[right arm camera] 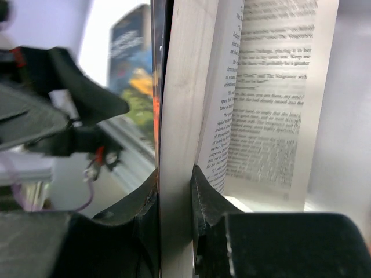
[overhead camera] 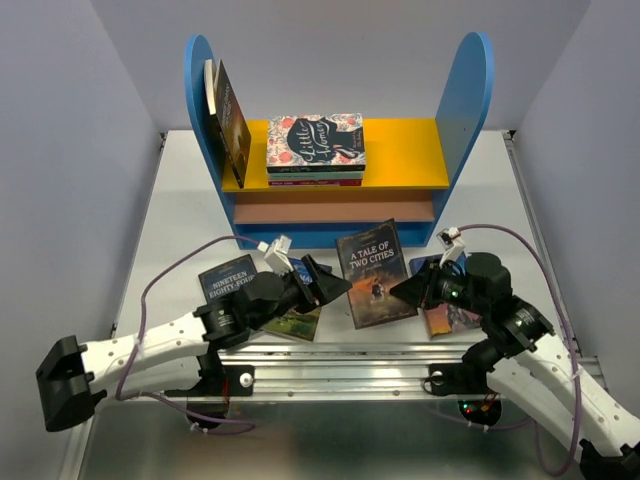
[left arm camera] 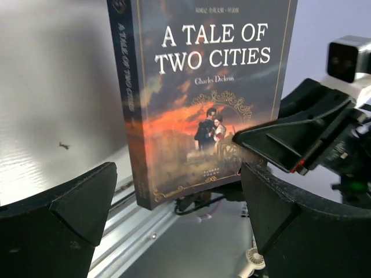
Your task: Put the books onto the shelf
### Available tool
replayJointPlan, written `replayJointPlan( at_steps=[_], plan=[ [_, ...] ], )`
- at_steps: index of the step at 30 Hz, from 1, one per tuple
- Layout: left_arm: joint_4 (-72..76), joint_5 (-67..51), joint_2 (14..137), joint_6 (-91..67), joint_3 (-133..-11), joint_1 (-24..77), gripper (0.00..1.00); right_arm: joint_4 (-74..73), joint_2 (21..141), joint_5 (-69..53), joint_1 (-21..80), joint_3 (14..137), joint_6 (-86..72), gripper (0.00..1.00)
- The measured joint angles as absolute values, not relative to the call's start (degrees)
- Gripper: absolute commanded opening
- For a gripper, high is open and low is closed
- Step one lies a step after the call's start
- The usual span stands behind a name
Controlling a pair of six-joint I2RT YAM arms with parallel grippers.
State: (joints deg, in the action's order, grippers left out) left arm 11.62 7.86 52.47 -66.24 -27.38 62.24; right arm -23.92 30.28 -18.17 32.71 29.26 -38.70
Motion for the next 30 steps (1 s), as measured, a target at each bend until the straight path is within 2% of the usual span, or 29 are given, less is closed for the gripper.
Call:
replayJointPlan(
  at_steps=[8,11,21,30],
  plan=[
    [14.4,10.9,33.1,-62.3,-20.8,62.3,0.99,-20.9,24.8,-29.3,32.7,35.1,-37.6,0.01],
    [16.0,12.3,30.5,-61.1,-20.2,62.3,0.99,-18.7,23.9,-31.6,32.7,36.1,-37.5,0.01],
    [24.0,10.5,40.6,-57.1,-22.5,62.3,0.99,-12.8,26.0,-35.8,32.7,36.4,-38.9,0.01],
    [31.5,9.7,38.5,-56.0,-21.4,62.6,0.94,-9.3,27.2,-37.2,32.7,35.9,-40.4,0.01]
  ],
)
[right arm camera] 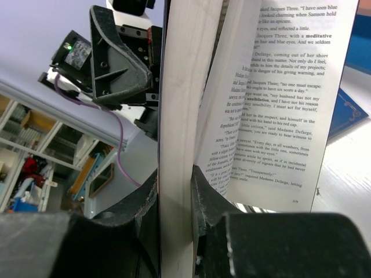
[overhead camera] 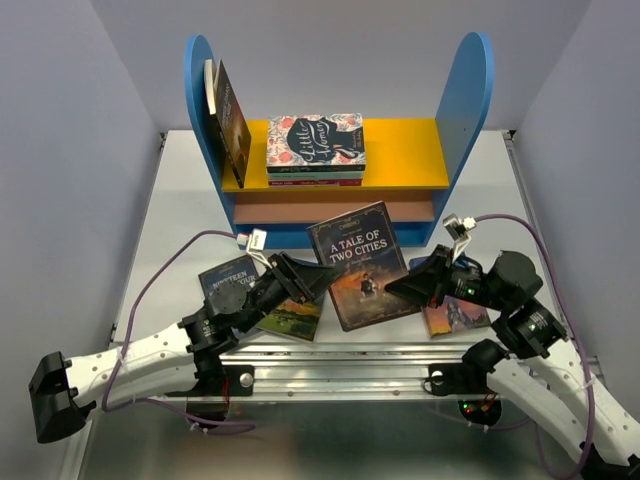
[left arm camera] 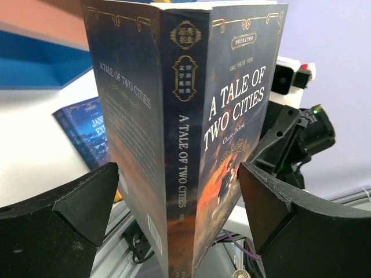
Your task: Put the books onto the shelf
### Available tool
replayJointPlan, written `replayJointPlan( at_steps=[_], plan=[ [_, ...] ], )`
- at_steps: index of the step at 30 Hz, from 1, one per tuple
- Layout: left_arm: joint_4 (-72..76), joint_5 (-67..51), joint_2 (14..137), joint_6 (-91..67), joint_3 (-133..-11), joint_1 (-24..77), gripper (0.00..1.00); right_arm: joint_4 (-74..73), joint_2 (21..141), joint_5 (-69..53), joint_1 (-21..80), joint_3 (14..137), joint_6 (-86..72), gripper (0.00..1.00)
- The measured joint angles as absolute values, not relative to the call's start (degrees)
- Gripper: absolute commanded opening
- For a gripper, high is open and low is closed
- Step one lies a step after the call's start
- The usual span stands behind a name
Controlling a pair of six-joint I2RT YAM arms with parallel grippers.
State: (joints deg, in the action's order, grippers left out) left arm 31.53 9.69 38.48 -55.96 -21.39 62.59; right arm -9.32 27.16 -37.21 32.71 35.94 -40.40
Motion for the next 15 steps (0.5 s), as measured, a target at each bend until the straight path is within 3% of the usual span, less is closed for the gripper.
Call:
replayJointPlan(
  at_steps=[6,10,15],
  plan=[
    [32.8,9.4,38.4,-55.3,-21.3,62.6,0.91,-4.0,27.9,-39.4,32.7,33.9,-43.2,0.01],
    [33.8,9.0,38.4,-55.3,-21.3,62.6,0.75,-1.7,28.6,-40.6,32.7,32.8,-44.9,0.01],
    [34.5,8.6,38.5,-55.1,-21.3,62.6,0.68,0.5,29.0,-41.1,32.7,32.1,-45.5,0.01]
  ],
)
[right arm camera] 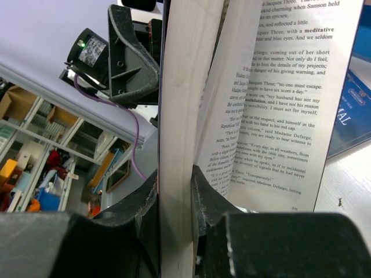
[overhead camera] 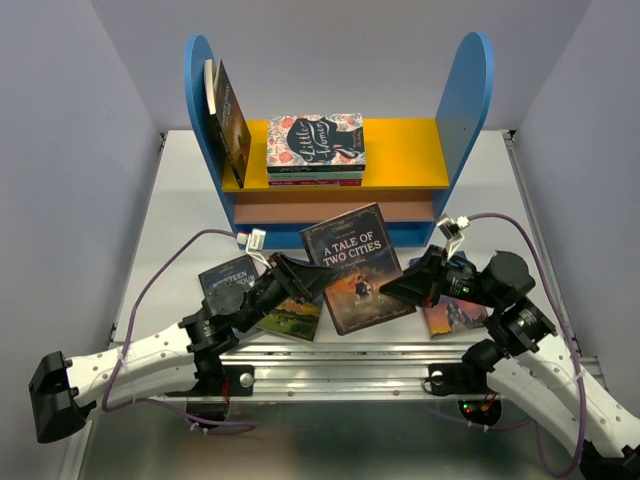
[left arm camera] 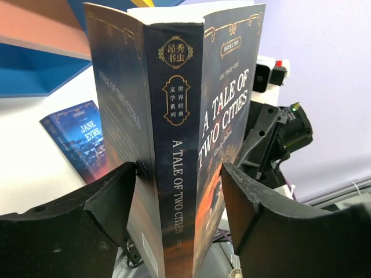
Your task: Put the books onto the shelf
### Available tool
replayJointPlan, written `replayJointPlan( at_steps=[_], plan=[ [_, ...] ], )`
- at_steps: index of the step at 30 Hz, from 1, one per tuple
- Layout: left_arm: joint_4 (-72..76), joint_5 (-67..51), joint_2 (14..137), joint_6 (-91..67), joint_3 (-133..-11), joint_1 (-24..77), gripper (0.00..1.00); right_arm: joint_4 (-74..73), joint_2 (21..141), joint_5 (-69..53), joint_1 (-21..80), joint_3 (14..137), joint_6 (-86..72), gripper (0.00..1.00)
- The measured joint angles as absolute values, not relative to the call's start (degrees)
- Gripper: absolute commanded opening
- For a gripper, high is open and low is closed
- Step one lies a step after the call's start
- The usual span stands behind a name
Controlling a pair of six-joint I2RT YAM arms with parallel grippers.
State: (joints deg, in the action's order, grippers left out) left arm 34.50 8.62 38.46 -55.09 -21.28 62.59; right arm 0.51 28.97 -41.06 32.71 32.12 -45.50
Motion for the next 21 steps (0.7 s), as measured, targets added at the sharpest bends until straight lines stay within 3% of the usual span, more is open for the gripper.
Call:
replayJointPlan(
  at_steps=[5,9,11,12,15,16,18,19,21],
  plan=[
    [35.5,8.0,39.9,-54.7,-21.1,62.6,0.53,3.0,29.3,-41.1,32.7,30.5,-46.1,0.01],
    [35.7,7.9,42.2,-54.5,-21.1,62.5,0.31,4.3,29.8,-41.1,32.7,29.2,-46.4,0.01],
    [36.0,8.0,42.6,-54.3,-21.1,62.5,0.07,4.0,30.0,-41.0,32.7,29.0,-46.3,0.01],
    [36.1,8.0,42.6,-54.1,-21.1,62.5,0.0,3.9,30.0,-40.9,32.7,29.0,-46.3,0.01],
    [36.2,8.2,42.5,-53.9,-21.1,62.5,0.0,3.2,30.0,-40.2,32.7,29.0,-45.6,0.01],
    [36.0,8.4,42.5,-53.8,-21.1,62.5,0.0,2.9,30.0,-39.8,32.7,29.1,-45.3,0.11],
    [35.6,8.6,42.3,-53.8,-21.1,62.5,0.0,0.9,29.9,-38.1,32.7,29.2,-44.2,0.53],
    [35.1,8.7,42.1,-53.6,-21.1,62.5,0.0,-0.6,30.0,-36.7,32.7,29.4,-43.7,0.96],
    [33.2,8.7,41.1,-52.7,-21.1,62.5,0.0,-4.2,30.0,-33.9,32.7,30.8,-41.7,1.0]
  ],
)
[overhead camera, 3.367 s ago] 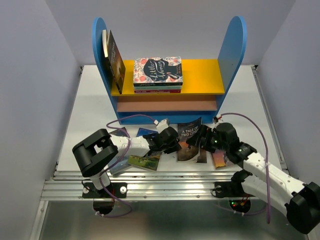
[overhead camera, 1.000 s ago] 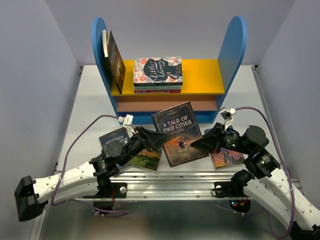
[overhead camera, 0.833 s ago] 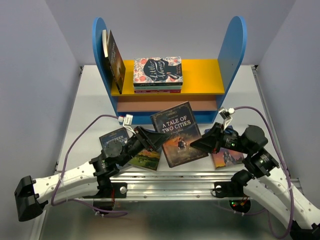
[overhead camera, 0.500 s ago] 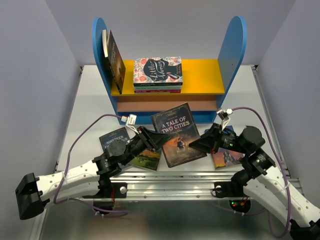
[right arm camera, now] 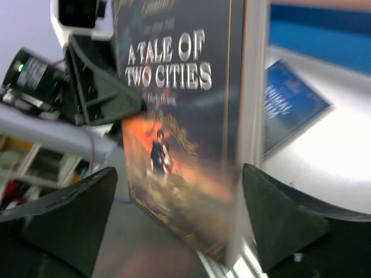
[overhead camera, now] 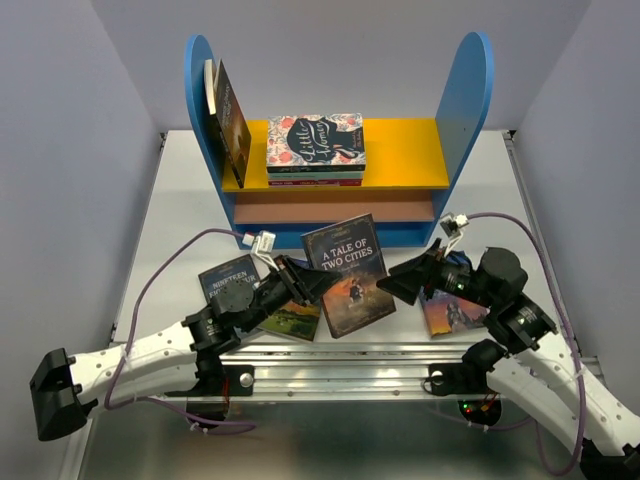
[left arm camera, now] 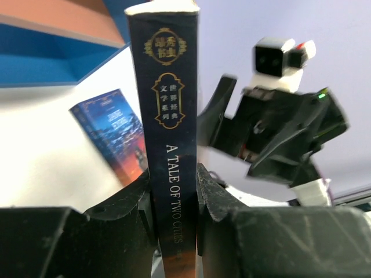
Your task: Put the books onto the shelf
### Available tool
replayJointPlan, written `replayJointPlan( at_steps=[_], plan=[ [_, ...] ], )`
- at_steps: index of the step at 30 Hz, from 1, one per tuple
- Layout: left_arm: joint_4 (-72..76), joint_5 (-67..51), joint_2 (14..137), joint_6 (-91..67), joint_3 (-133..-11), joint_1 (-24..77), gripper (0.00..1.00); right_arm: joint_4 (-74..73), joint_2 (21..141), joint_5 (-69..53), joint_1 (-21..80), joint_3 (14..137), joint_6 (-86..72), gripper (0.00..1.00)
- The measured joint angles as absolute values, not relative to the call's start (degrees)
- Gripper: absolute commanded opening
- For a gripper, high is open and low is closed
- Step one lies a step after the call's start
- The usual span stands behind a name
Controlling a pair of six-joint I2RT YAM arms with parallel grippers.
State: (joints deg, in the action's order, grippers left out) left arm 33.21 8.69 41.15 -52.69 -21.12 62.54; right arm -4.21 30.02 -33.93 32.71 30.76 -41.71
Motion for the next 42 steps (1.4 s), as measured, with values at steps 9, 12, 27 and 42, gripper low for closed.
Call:
replayJointPlan(
  at_steps=[9,12,27,42],
  plan=[
    [13.0,7.5,38.8,-41.3,-31.1,62.7,0.0,-15.3,28.4,-20.1,32.7,38.3,-33.9,1.0],
    [8.9,7.6,38.9,-37.5,-39.0,62.9,0.0,-17.8,27.5,-16.4,32.7,38.4,-32.4,1.0],
    [3.2,11.1,52.0,-13.9,-83.5,63.0,0.0,-20.6,28.5,-12.2,32.7,38.4,-29.7,1.0],
    [15.6,38.9,67.7,27.9,-92.1,62.9,0.0,-21.0,34.5,-12.4,32.7,39.8,-27.6,1.0]
  ],
)
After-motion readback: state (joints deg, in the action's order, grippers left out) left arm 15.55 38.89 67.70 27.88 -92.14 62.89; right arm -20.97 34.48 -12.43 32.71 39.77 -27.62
